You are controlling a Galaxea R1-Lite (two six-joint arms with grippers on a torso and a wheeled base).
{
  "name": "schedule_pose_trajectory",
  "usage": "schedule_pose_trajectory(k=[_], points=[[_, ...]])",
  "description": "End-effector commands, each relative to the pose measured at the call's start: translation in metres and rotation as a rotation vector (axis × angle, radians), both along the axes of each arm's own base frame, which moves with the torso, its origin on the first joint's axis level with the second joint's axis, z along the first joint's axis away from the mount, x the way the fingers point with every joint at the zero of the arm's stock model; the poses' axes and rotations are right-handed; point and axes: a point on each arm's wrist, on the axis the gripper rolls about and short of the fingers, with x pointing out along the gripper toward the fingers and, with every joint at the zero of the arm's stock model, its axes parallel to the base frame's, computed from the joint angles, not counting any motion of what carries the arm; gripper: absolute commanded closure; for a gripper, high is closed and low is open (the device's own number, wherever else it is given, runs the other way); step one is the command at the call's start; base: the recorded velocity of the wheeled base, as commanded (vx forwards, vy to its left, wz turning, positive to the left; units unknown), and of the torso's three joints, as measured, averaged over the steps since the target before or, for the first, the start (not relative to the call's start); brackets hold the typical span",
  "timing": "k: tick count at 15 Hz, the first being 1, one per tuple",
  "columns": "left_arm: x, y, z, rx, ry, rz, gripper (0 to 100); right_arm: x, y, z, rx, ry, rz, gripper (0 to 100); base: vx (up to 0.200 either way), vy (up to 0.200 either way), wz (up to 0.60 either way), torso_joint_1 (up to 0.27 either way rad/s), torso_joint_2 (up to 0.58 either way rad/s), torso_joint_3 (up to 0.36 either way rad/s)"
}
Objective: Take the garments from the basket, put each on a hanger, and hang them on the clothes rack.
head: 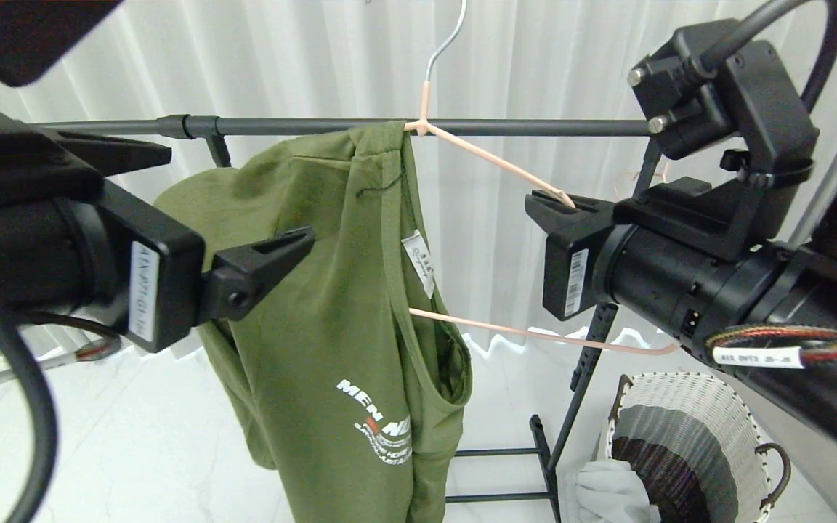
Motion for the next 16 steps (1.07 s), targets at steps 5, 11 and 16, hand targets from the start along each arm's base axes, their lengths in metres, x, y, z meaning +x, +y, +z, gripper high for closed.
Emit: schedule_pose_trajectory(k=[5,11,16], points=[[0.005,0.037,0.011,0.165,-0.101,-0.154,0,-0.009,-0.010,0.000,-0.019,-0.018,0.012,100,0.000,0.000,0.00,0.000,0.00,0.000],[0.037,0.009,-0.011,0.152,-0.111,-0.157,0,-0.018,-0.011,0.001,-0.036,-0.035,0.041,100,0.000,0.000,0.00,0.000,0.00,0.000],[0.052,0.008,-0.019,0.171,-0.114,-0.119,0,-0.026,-0.008,0.002,-0.050,-0.048,0.076,100,0.000,0.000,0.00,0.000,0.00,0.000]])
